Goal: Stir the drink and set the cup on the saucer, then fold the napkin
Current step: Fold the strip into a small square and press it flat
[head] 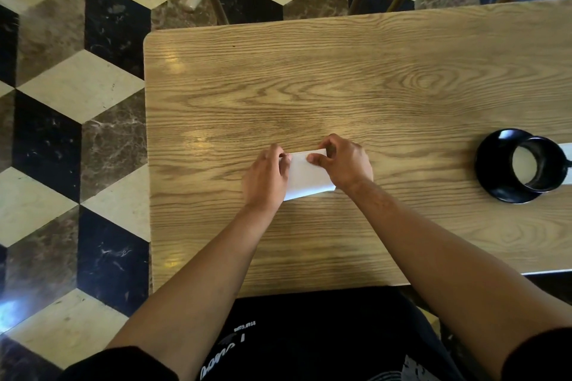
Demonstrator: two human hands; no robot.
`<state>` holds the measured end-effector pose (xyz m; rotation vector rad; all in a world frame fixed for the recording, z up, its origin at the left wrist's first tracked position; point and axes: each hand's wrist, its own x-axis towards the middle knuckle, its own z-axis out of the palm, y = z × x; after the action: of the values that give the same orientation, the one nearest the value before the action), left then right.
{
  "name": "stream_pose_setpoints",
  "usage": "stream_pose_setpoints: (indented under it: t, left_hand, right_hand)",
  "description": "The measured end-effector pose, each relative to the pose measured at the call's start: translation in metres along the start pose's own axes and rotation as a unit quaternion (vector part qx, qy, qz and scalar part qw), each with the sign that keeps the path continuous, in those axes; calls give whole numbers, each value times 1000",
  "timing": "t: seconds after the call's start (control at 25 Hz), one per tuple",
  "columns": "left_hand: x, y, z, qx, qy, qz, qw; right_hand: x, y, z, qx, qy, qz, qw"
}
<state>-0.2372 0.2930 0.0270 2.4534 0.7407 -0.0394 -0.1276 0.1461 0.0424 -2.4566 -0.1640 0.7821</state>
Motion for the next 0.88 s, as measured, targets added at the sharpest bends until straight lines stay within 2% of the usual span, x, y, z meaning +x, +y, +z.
stream_pose_setpoints:
  t: [0.44, 0.6, 0.76, 0.88]
  left_hand:
    - [7, -2, -1, -56, 18, -37, 998]
    - [0, -4, -1, -82, 28, 21, 996]
    - [-3, -5, -8, -126, 67, 50, 989]
    - [-7, 2, -7, 8, 147, 150, 978]
  right_hand:
    - [-5, 8, 3, 61, 36, -16, 997]
    - [-15, 15, 8, 105, 70, -35, 991]
    - [-13, 16, 5, 114, 60, -38, 991]
    - [-11, 13, 4, 105, 44, -31, 993]
